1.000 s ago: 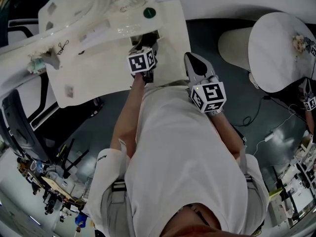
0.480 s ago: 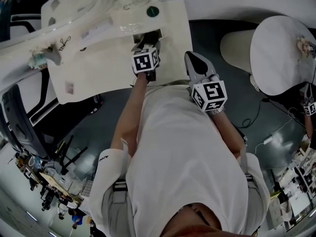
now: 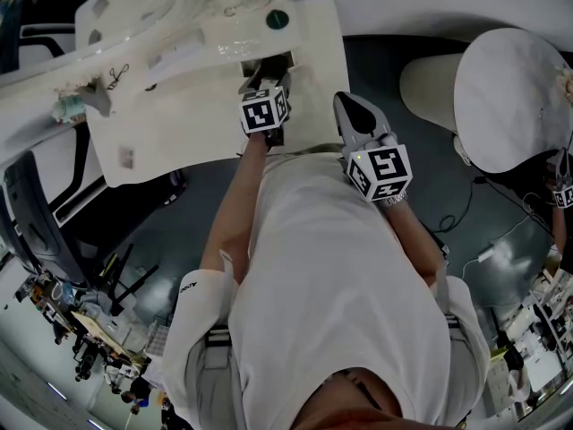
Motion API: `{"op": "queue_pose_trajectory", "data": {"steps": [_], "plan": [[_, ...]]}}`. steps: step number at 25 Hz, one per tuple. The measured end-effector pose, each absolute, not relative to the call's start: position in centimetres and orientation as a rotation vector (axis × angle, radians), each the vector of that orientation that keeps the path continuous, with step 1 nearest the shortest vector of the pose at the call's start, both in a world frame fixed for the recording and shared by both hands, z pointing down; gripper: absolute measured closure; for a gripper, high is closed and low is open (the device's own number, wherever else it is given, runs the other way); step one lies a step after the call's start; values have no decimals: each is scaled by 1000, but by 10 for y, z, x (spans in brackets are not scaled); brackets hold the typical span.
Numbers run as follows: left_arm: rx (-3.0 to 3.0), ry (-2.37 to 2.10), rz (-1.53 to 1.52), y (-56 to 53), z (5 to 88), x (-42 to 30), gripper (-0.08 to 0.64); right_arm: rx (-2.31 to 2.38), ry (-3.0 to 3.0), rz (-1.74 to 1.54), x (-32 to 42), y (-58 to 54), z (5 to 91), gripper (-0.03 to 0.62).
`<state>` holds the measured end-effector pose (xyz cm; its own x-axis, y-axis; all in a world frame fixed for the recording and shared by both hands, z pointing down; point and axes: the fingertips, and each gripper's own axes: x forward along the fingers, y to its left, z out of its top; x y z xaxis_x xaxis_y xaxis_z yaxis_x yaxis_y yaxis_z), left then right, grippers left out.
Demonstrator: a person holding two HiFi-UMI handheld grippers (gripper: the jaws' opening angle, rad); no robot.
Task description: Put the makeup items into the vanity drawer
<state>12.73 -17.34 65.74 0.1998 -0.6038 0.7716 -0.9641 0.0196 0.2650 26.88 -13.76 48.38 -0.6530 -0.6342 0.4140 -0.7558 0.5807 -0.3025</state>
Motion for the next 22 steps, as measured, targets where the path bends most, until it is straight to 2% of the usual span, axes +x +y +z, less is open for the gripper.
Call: {"op": "queue_pose_trajectory", "data": {"steps": [11, 18, 20, 22], "plan": [[1663, -1478, 563, -174, 659, 124, 276, 1140, -2562, 672, 266, -136, 484, 583], [1616, -1553, 642, -170, 661, 107, 444, 1133, -2571, 673, 263, -133, 482, 583], [1607, -1572, 680, -167, 661, 104, 536, 1134, -2572, 676, 261, -132, 482, 583], [1625, -1604, 680, -164, 659, 102, 562, 1129, -2575, 675, 259, -130, 482, 583]]}}
